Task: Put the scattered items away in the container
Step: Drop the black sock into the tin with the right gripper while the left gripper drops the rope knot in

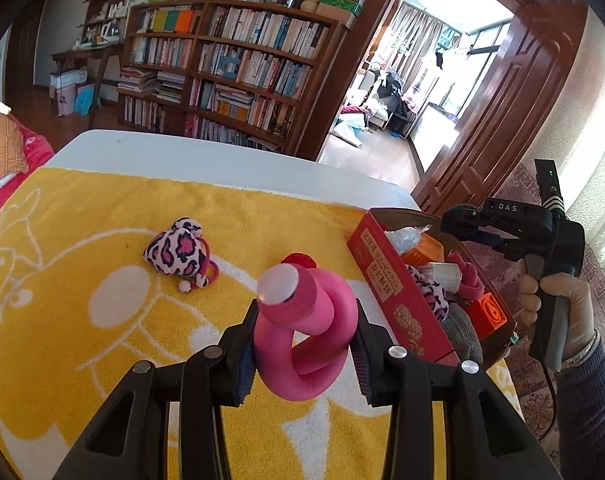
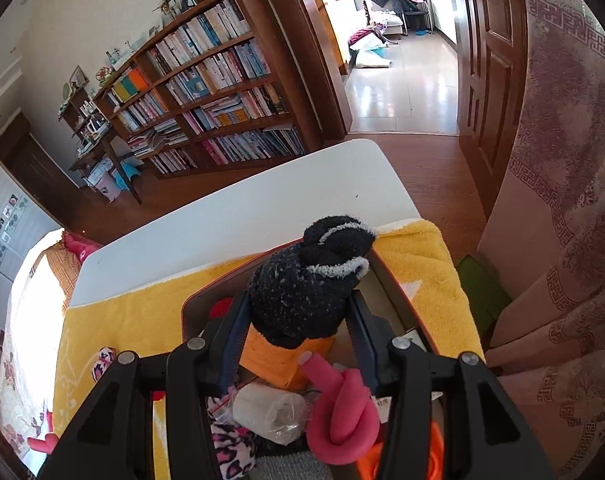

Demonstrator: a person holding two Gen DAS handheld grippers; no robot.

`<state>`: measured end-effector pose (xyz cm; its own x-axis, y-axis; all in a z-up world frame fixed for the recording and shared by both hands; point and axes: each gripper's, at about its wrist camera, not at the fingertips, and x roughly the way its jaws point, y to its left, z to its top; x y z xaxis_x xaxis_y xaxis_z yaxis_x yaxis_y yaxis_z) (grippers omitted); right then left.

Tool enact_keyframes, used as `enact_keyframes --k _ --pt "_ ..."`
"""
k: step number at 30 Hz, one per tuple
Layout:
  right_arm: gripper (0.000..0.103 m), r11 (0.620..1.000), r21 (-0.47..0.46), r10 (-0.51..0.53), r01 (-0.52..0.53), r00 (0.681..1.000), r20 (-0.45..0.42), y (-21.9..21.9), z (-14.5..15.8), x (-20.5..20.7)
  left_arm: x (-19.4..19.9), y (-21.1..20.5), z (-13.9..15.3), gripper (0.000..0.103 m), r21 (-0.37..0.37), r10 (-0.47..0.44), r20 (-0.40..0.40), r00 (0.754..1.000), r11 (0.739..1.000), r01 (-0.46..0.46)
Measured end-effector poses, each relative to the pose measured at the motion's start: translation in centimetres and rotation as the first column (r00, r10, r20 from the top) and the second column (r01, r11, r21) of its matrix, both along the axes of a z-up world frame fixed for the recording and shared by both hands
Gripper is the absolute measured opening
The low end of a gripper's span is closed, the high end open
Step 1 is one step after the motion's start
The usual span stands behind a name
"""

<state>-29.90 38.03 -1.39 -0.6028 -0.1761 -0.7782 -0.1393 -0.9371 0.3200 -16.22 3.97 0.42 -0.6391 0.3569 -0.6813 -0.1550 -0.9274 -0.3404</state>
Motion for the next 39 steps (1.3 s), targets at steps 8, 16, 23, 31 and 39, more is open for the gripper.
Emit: enact_keyframes --k 8,16,23,31,39 --pt "0.054 0.999 -0.016 0.045 -0.044 0.999 0.029 0.6 -1.6 -1.5 -1.4 2.9 0.5 0.042 -0.019 -0.056 -0.001 0.998 0.998 0.056" --pt "0.07 0.998 0.0 0.065 -0.065 0.998 -0.02 0.5 -0.6 0.9 -2.9 6.9 1.2 0.042 -0.037 -0.133 -0.015 0.991 0.99 0.133" --pt "0.072 0.998 -0.054 0.013 -0.018 0.996 -0.092 2.4 1.2 5.0 -3.9 10.6 1.6 0.042 -0.016 -0.212 -0.009 0.977 0.977 0.212" --pt "0.073 0.995 -0.091 -0.04 0.028 0.991 -0.131 4.4 2.2 8.0 -2.5 16.5 1.3 0.042 -0.005 -0.344 0.002 0.939 0.939 0.344" --pt "0.073 0.995 -0.087 -0.058 0.045 0.986 -0.156 5.1 2.9 9.6 -2.3 18.7 0.3 0.063 0.007 -0.373 0.037 0.927 0.928 0.373"
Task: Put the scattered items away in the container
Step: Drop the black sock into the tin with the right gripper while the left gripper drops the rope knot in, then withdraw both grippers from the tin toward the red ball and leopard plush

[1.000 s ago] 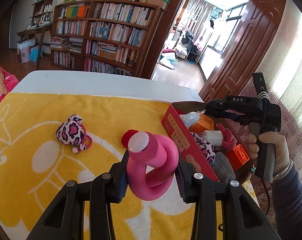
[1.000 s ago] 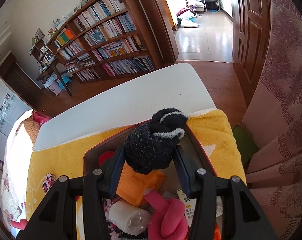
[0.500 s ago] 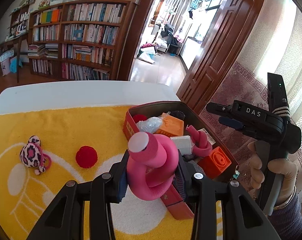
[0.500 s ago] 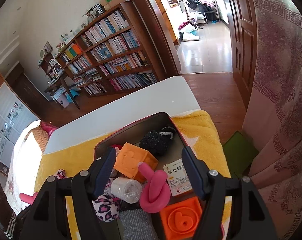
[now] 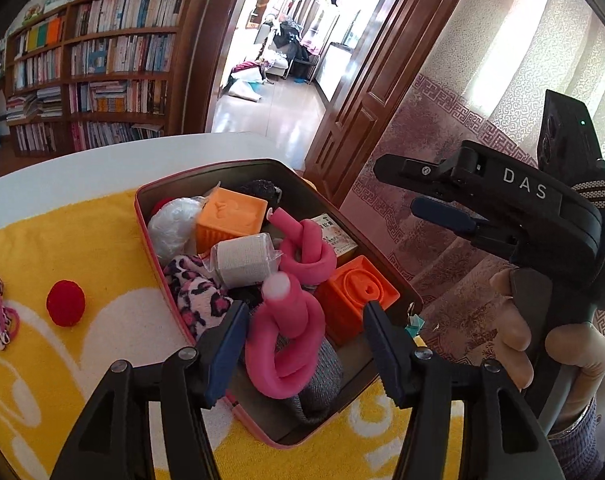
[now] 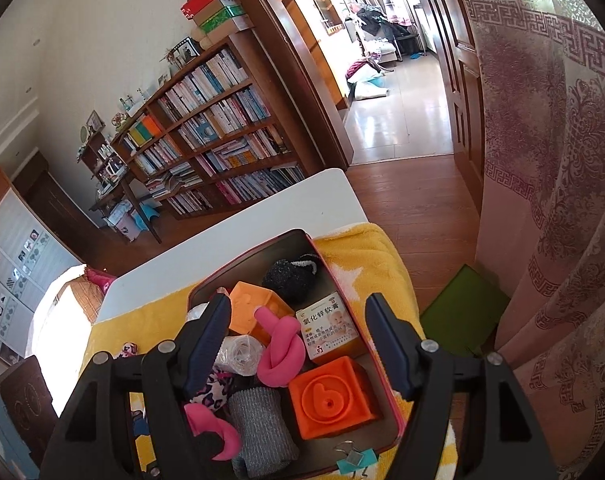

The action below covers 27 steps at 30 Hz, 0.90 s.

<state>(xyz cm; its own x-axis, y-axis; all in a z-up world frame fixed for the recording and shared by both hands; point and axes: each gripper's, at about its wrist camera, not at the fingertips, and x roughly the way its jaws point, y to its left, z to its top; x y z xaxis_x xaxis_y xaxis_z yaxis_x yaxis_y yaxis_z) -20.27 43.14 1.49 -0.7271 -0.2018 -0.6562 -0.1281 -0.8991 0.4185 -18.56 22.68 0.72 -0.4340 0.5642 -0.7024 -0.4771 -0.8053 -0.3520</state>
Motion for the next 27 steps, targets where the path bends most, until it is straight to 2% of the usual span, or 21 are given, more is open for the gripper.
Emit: enact_keyframes --k 8,16,20,27 --pt "0.074 1.0 -0.001 0.011 -0.011 1.0 -0.014 -1.1 0.5 0.8 0.4 -2.9 0.6 0.063 0.024 0.063 -0.009 0.998 0.998 -0.063" --pt "0.074 0.997 0.029 0.079 -0.078 0.997 -0.022 -4.7 1.5 1.2 0.5 -8.5 0.9 0.063 0.037 0.153 -0.01 0.988 0.988 -0.153" --pt "0.074 0.992 0.038 0.118 -0.118 0.993 -0.017 -7.1 1.6 1.2 0.2 -12.8 0.8 0.063 0.053 0.237 -0.001 0.971 0.97 -0.237" --pt "0.074 0.97 0.058 0.238 -0.237 0.971 -0.006 -12.7 1.8 1.0 -0.6 -19.9 0.4 0.063 0.068 0.377 0.018 0.926 0.923 -0.378"
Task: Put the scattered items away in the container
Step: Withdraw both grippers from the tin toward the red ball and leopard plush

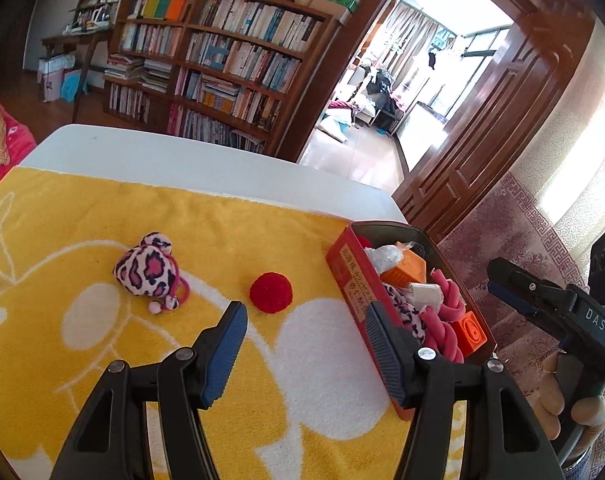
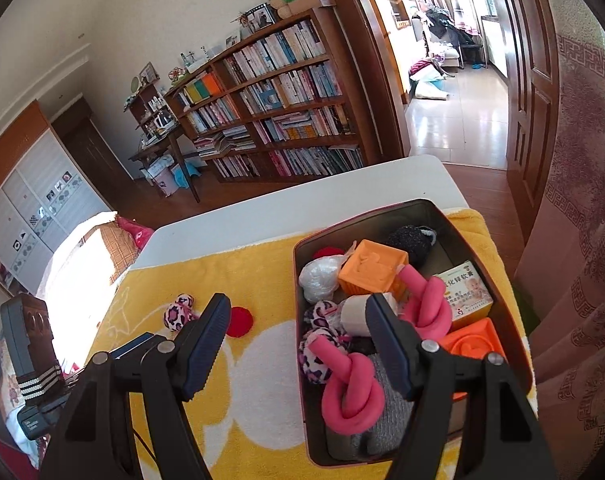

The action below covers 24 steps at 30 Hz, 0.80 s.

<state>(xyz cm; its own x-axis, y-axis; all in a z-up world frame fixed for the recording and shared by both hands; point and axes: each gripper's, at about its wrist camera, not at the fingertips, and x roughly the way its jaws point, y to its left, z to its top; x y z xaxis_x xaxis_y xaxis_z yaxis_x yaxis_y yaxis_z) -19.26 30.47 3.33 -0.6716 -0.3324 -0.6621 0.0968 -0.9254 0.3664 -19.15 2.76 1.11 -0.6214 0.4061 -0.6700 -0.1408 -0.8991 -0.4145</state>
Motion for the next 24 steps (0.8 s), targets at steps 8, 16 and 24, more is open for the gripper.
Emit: enact_keyframes --k 8,16,24 --pt "0.074 0.992 0.05 0.112 -0.114 0.993 0.033 -6.3 -1.5 -1.1 -1.0 -5.4 -1.1 0.063 -0.037 0.097 0.027 0.995 0.995 -0.096" --pt "0.074 0.962 0.186 0.192 -0.199 0.98 0.055 -11.9 -4.9 -1.9 -2.1 -7.8 -2.5 0.063 -0.08 0.132 0.048 0.99 0.989 -0.128" --pt "0.074 0.943 0.265 0.187 -0.203 0.979 0.087 -14.0 -8.7 -3.3 -4.0 -7.5 -4.5 0.063 -0.13 0.122 0.094 0.988 0.986 -0.109"
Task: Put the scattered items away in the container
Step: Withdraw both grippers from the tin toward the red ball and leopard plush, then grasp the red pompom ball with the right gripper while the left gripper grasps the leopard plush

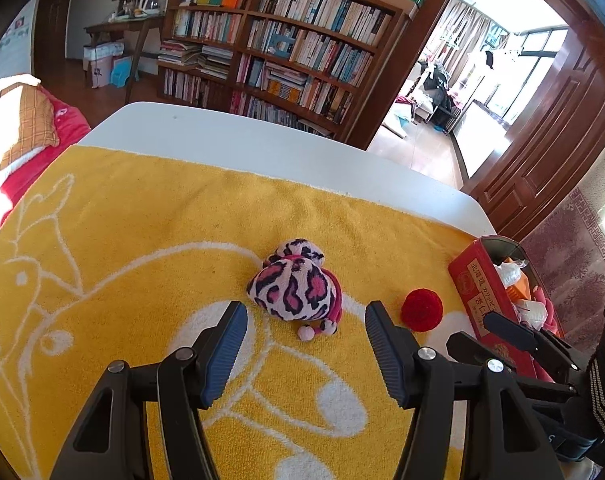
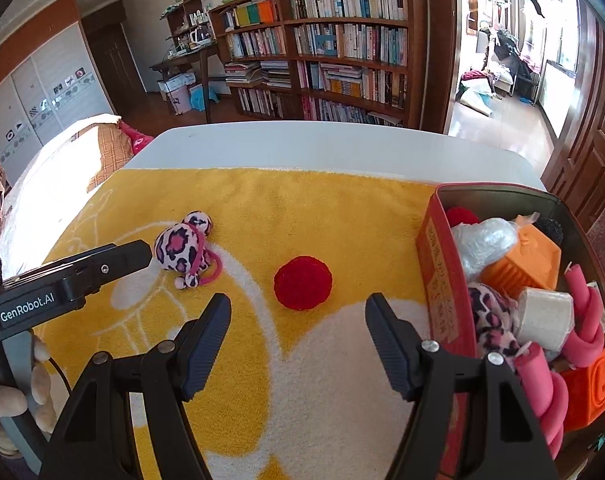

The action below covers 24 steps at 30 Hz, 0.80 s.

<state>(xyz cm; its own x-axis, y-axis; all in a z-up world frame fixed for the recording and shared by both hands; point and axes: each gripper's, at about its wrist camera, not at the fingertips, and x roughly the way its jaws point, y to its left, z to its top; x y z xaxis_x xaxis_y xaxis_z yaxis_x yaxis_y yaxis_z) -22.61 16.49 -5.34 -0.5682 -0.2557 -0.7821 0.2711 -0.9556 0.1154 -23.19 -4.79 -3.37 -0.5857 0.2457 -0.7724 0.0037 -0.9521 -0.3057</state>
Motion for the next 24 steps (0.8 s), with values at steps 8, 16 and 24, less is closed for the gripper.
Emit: enact_keyframes --k 8,16,24 --pt "0.073 0.999 0.041 -0.012 0.012 1.0 0.011 -0.8 -2.1 -1.4 -1.5 0.5 -1.2 0.077 -0.04 -0.016 -0.003 1.0 0.999 0.016" --pt "0.073 0.999 0.039 -0.026 0.025 0.999 0.025 -0.8 -3.1 -2.2 -3.6 1.5 -2.9 0.077 -0.069 -0.04 0.035 0.999 0.997 0.042" --pt "0.051 0.999 0.026 -0.03 0.028 0.997 0.065 -0.9 -4.4 -2.9 -4.6 1.5 -4.0 0.064 -0.088 -0.023 0.034 0.999 0.996 0.026"
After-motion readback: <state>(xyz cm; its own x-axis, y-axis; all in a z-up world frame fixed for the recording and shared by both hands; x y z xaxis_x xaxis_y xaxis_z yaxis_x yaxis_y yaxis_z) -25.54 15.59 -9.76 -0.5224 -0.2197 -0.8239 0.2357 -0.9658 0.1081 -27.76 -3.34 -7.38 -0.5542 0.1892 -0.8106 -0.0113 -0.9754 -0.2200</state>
